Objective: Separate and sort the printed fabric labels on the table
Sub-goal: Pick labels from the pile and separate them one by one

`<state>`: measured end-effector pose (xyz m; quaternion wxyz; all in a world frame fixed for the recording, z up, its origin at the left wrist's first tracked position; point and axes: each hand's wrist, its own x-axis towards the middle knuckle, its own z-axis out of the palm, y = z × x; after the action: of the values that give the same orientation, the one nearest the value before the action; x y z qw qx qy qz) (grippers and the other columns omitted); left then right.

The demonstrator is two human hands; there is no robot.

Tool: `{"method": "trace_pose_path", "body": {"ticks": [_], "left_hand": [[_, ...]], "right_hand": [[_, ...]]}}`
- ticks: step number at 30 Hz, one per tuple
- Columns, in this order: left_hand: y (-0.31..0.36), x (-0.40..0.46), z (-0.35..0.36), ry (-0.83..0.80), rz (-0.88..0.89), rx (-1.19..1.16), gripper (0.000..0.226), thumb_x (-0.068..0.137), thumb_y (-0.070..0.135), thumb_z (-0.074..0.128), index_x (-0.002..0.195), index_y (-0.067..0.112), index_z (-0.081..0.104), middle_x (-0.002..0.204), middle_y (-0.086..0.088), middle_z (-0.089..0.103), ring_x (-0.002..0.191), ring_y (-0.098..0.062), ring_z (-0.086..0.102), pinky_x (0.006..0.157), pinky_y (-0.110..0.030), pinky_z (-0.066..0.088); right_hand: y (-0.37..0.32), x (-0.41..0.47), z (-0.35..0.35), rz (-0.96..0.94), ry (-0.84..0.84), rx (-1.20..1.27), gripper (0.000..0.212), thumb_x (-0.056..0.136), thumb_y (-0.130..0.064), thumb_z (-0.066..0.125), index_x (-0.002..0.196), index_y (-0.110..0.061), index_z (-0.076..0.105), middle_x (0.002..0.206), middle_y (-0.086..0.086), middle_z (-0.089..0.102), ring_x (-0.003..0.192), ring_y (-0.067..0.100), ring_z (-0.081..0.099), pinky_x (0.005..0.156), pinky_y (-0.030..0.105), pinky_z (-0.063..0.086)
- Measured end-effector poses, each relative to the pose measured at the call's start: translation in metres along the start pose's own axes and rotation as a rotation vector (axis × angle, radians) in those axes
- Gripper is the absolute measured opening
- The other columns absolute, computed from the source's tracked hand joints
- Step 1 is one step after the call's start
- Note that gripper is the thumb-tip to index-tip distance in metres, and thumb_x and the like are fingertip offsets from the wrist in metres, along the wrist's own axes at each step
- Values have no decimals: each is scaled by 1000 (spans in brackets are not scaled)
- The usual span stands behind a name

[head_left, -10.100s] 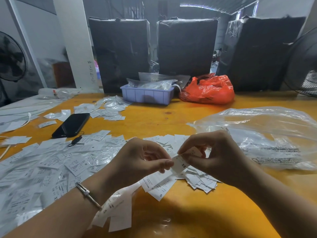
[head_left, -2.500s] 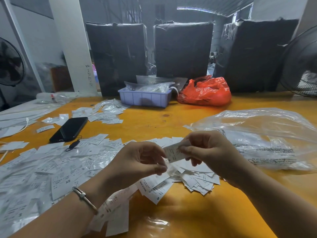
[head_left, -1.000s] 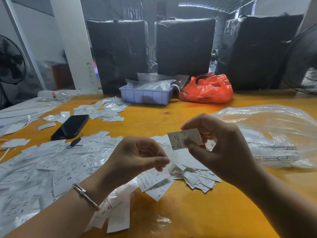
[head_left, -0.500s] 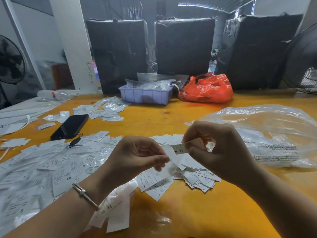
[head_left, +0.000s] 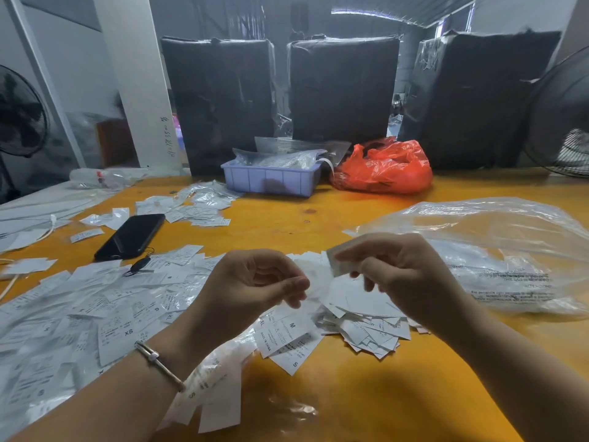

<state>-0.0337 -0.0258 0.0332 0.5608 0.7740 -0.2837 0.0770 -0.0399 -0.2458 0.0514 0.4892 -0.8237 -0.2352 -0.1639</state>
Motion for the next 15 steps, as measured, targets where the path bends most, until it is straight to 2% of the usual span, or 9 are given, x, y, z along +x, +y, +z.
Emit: {"method": "trace_pose_path", "body": {"ticks": [1,3,4,6,7,11,15], "left_hand": [[1,0,0,10,4,-12,28,72,26,73,82,1,72,73,-9,74,67,-21,71,60,-23,54],[2,0,0,14,18,-17,31,70,28,73,82,0,73,72,-10,73,68,-22,70,62,-20,53],[2,-1,0,7,24,-6,31,70,29,73,82,0,73,71,-10,73,68,-23,71,63,-22,54],[1,0,-1,-17,20,3,30,72,29,73,82,1,74,72,-9,73,70,-24,71,66,-29,57],[1,0,-1,-32,14,3,28,72,28,74,82,2,75,73,-8,73,71,-24,71,68,-31,57],[1,-1,1,-83,53,125,21,74,33,74,84,14,76,78,4,75,73,-14,71,68,-33,59],[2,-2,1,-95,128,216,18,75,33,73,84,18,76,74,7,74,67,-10,71,63,-24,58]], "right_hand": [[-3,-1,2,27,-106,51,11,85,-16,67,87,-23,75,75,-10,72,63,7,62,52,18,47],[-7,-4,7,15,-231,48,23,78,-37,69,90,-19,76,83,-8,74,72,8,66,58,24,52],[-8,-5,9,-27,-235,23,24,76,-39,70,88,-19,77,83,-8,74,72,9,66,60,30,53],[-8,-5,12,-90,-183,0,12,79,-27,74,80,-15,77,77,-6,73,64,15,62,59,39,51],[-6,-4,12,-97,-163,-4,9,79,-21,74,78,-13,77,75,-5,72,63,17,60,58,39,50],[-3,-5,12,-86,-183,-86,4,79,-13,76,76,-10,76,76,-5,72,62,3,61,57,13,42],[-2,-5,14,-86,-194,-119,2,77,-10,77,76,-9,76,78,-5,73,64,2,63,58,11,45]]}}
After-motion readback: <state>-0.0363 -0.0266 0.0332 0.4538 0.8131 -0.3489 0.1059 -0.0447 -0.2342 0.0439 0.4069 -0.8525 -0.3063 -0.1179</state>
